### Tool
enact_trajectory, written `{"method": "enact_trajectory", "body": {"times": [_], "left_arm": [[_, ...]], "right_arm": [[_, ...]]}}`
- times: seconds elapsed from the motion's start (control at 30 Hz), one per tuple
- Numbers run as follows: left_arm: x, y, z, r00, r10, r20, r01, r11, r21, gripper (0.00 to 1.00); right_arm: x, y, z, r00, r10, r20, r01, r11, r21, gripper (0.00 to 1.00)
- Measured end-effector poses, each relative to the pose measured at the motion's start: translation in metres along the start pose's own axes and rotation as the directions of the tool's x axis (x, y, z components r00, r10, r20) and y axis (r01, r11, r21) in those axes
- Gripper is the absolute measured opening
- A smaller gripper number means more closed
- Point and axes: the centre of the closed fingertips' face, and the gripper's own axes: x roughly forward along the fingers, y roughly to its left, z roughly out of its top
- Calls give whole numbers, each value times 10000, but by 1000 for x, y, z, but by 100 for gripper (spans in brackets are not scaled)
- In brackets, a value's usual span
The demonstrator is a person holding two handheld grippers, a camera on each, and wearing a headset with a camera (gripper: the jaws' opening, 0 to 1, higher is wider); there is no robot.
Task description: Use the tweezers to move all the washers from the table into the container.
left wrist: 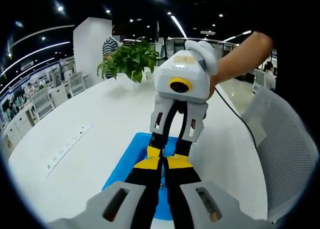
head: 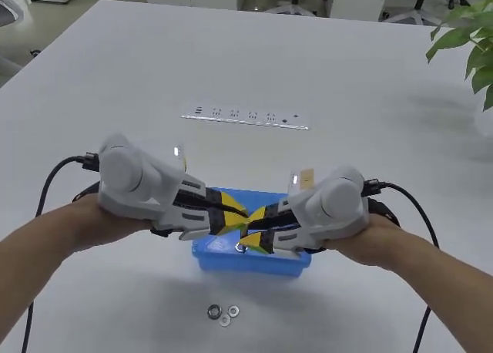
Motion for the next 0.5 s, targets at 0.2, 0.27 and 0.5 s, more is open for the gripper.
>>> {"method": "enact_trajectory", "body": {"times": [0.2,0.27,0.5], "left_arm": [[0,0,2,10000,36,-5,-36,10000,48,6],[0,-1,4,10000,31,9,-31,10000,79,6],[-2,-2,9,10000,46,-57,-45,9998,205,6]], "right_arm": [[-6,0,0,9999,-113,13,113,9999,54,17],[-8,0,0,9999,-165,21,165,9998,94,18],[-19,0,1,9992,-387,86,386,9991,187,21]]}}
